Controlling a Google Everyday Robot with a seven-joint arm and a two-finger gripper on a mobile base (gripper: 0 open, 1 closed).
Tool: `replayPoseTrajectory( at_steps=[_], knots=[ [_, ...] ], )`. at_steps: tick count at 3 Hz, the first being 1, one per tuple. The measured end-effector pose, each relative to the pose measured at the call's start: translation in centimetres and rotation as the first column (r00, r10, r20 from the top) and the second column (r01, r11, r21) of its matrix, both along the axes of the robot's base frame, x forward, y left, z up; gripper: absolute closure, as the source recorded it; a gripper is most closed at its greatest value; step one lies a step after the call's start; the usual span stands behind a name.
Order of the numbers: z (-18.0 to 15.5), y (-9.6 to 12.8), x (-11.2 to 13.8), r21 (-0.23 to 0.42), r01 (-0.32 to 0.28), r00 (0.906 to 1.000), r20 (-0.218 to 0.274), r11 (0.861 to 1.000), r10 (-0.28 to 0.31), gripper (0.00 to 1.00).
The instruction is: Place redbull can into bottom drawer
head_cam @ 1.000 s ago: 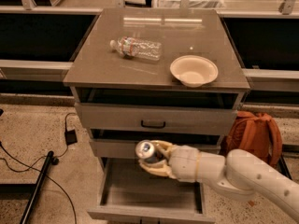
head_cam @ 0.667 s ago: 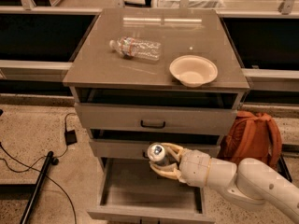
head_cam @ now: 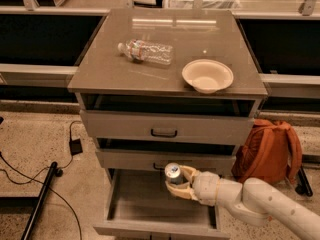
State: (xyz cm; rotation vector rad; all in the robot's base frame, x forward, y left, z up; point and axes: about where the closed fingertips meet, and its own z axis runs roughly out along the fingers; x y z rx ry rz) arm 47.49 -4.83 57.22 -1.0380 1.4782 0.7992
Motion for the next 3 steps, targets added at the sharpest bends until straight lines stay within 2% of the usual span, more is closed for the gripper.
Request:
replayPoseTrajectory(
  at_steps=[1,2,3],
  knots=[
    [-10.2,-1.3,-0.4,0.067,0.028,0.9863,-0.164,0.997,-0.016,1.00],
    [-17.5,-1.6,-0.6,0.127,0.059,0.9666,-0.255,0.990,-0.025,1.00],
    [-17.6,-1.4,-0.7,0.131,0.058,0.9660,-0.258,0.990,-0.023,1.00]
  ],
)
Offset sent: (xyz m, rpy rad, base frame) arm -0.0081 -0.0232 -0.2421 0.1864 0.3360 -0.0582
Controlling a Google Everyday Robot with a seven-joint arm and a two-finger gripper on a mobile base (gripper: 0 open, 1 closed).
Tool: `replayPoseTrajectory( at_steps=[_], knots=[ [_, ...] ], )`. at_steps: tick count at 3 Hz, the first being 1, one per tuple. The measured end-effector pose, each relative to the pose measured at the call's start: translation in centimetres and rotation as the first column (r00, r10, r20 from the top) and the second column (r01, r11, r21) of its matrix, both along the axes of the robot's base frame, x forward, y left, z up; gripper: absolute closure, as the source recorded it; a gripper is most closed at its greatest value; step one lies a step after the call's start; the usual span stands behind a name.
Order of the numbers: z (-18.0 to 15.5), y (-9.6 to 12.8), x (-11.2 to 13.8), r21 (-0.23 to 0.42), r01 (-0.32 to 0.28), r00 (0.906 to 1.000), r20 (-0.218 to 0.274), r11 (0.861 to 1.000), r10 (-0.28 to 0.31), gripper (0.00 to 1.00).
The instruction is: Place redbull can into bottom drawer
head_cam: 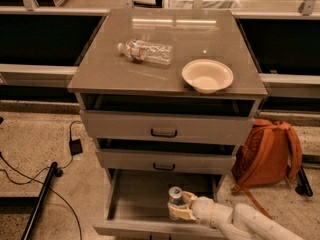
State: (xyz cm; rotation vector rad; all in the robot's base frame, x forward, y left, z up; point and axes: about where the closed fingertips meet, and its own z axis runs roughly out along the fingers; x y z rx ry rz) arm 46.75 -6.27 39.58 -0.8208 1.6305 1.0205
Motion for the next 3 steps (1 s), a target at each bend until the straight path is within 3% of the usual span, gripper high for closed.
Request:
replayPoseTrajectory(
  at_steps=[1,2,3],
  knots=[
    [0.1,0.5,0.5,-0.002,0.010,0.9998,0.017,1.000,-0.010,1.00],
    [-1.5,2.4,3.5,0.027,0.033,0.9961,0.081,0.999,-0.035,1.00],
    [-6.1,4.4,7.2,0.047,0.060,0.9889,0.134,0.997,-0.065,1.00]
  ],
)
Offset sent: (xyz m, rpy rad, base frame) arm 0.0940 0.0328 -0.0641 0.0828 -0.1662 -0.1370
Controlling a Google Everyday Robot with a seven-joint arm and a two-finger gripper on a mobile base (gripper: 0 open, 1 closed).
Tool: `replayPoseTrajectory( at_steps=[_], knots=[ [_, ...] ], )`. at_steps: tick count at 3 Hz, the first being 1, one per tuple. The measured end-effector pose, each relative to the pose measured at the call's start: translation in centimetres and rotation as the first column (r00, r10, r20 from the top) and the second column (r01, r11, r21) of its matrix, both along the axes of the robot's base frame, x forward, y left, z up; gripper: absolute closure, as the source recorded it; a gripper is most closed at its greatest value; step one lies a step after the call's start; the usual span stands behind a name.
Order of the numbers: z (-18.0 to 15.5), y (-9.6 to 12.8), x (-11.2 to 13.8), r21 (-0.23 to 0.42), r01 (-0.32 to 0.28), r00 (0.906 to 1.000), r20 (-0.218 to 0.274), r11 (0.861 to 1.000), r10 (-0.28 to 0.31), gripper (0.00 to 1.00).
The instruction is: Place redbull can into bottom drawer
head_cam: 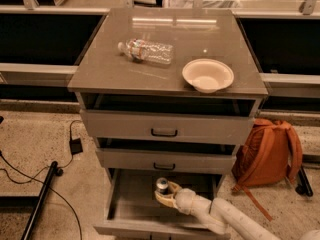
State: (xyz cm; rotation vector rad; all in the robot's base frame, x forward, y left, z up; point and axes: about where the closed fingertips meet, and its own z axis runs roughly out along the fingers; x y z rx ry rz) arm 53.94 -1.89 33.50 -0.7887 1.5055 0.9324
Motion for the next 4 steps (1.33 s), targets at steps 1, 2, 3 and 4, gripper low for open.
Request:
replayPoseTrajectory(
  at_steps=[1,2,3,4],
  knots=[
    [-3.4,2.7,2.9,-0.050,-0.035,0.9991,0.022,0.998,0.036,1.00],
    [-4.5,5.4,4.7,-0.087,-0.084,0.9954,0.040,0.993,0.088,1.00],
    [-6.9,7.6,5.6,-0.083,-0.152,0.9875,0.028,0.985,0.155,0.84],
    [-9.4,8.7,6.2,-0.081,-0.261,0.9638,0.034,0.962,0.264,0.61]
  ],
)
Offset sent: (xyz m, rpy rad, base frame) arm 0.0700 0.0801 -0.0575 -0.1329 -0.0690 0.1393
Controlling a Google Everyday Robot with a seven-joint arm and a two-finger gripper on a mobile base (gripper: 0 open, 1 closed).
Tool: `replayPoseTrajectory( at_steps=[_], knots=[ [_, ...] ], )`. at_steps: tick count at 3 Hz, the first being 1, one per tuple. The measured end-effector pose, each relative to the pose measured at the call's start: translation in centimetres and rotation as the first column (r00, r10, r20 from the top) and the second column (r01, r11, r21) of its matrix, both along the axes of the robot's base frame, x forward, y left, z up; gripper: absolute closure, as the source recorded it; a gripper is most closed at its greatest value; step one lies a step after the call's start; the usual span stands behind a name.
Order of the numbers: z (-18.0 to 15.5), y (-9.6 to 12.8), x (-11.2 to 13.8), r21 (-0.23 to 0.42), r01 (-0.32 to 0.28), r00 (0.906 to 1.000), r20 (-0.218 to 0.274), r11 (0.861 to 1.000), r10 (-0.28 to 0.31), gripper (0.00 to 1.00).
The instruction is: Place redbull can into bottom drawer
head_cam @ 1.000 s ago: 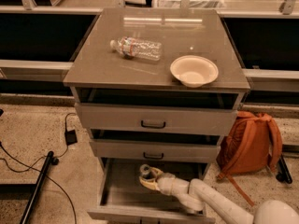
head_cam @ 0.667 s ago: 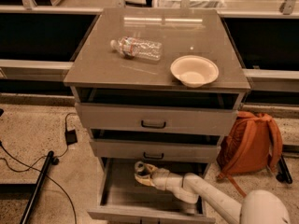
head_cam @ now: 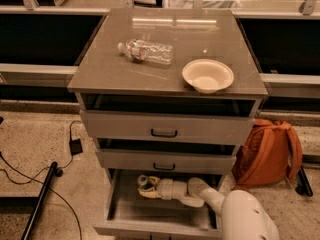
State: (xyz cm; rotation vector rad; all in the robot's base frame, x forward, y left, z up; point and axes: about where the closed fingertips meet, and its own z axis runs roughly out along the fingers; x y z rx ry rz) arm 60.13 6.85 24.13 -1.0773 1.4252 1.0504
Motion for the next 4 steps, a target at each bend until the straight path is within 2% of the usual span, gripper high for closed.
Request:
replayPoseTrajectory(
  at_steps=[1,2,3,4],
  knots=[
    [-1.40,0.12,0.40,-0.023,-0.064,0.9979,0.009,0.998,0.064,0.38],
    [-2.12,-0.51,0.41,-0.023,-0.085,0.9960,0.025,0.996,0.086,0.07],
    [-2.12,-0.51,0.41,-0.023,-0.085,0.9960,0.025,0.996,0.086,0.00],
    [-2.12,-0.51,0.41,-0.023,-0.085,0.9960,0.024,0.996,0.086,0.00]
  ],
)
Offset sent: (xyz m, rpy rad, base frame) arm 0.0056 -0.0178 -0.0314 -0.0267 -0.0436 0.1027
